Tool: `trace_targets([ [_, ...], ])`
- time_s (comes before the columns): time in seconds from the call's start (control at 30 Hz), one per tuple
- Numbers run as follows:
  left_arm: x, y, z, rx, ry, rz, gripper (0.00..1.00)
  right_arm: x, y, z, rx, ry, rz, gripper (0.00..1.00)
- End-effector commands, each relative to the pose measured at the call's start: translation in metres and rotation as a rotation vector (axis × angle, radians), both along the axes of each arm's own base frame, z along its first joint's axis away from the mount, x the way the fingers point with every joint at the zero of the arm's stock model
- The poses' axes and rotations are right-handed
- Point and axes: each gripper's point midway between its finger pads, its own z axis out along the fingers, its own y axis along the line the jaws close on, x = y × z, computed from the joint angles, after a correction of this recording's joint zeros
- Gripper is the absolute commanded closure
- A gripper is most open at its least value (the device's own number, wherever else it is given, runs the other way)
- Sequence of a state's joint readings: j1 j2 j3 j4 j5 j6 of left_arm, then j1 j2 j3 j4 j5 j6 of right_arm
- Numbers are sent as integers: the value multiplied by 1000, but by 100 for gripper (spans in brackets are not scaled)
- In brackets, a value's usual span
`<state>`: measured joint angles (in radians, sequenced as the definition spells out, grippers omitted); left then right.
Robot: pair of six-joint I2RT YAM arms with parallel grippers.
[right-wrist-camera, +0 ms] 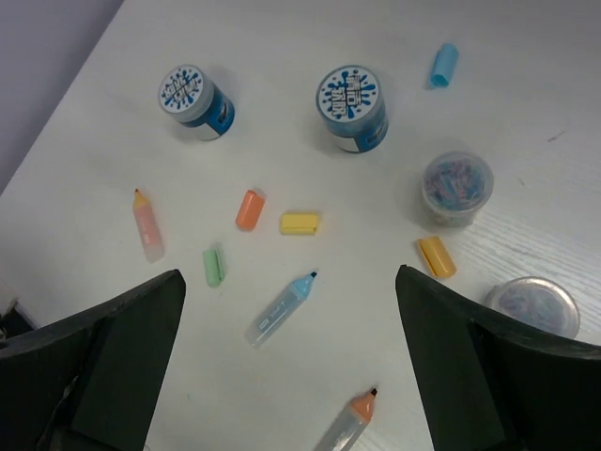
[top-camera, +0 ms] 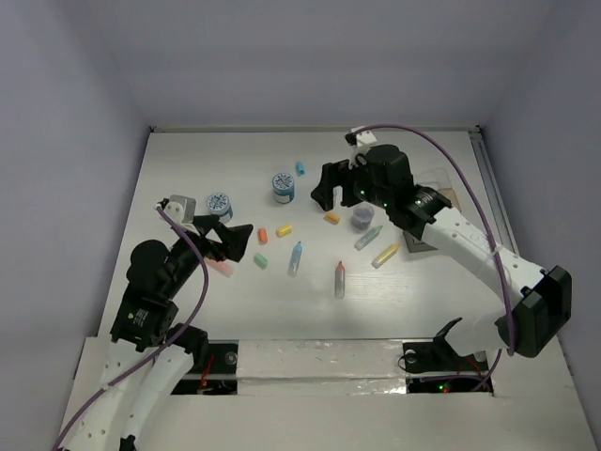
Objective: Sort the stationery into containers
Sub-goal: Pick up the stationery from the center of the board.
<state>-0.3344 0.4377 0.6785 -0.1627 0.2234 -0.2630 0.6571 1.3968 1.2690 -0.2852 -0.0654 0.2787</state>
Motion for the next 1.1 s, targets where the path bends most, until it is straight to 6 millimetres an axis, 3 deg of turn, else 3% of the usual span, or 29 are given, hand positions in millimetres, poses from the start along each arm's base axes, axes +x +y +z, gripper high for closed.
trace_targets([
  [0.0, 4, -2, 12, -3, -35, -3, 1, 5, -7, 33, 1, -112, -29, 0],
  [0.17, 6, -1, 10, -5, -25, 4, 1, 23, -1, 17, -53, -94, -46, 0],
  [0.27, 6, 5, 13, -13, -41, 27, 1, 37, 9, -5, -101, -56, -45, 0],
  [0.3, 5, 6, 15, -17, -48, 32, 1, 43, 13, -1, -100, -63, -42, 0],
  [0.33, 5, 7, 15, -19, -46, 36, 1, 51, 19, -18, -125, -34, -38, 0],
  [0.47, 8, 11, 12, -21, -32, 67, 1, 73, 33, -49, -212, 22, -53, 0],
  [0.5, 10, 11, 11, -24, -25, 72, 1, 82, 36, -46, -221, 10, -63, 0],
  [0.6, 10, 13, 10, -25, -21, 81, 1, 96, 38, -79, -289, 53, -91, 0],
  [0.67, 10, 15, 10, -26, -19, 93, 1, 101, 48, -83, -299, 59, -81, 0],
  [0.7, 10, 15, 10, -26, -21, 95, 1, 104, 51, -99, -320, 81, -76, 0],
  [0.77, 9, 15, 12, -29, -28, 92, 1, 108, 61, -100, -325, 81, -63, 0],
  [0.8, 9, 14, 11, -28, -26, 90, 1, 108, 69, -113, -346, 93, -45, 0],
  [0.9, 10, 15, 11, -28, -25, 92, 1, 115, 81, -127, -371, 106, -26, 0],
  [1.07, 9, 12, 11, -30, -27, 83, 1, 125, 96, -140, -391, 112, -12, 0],
])
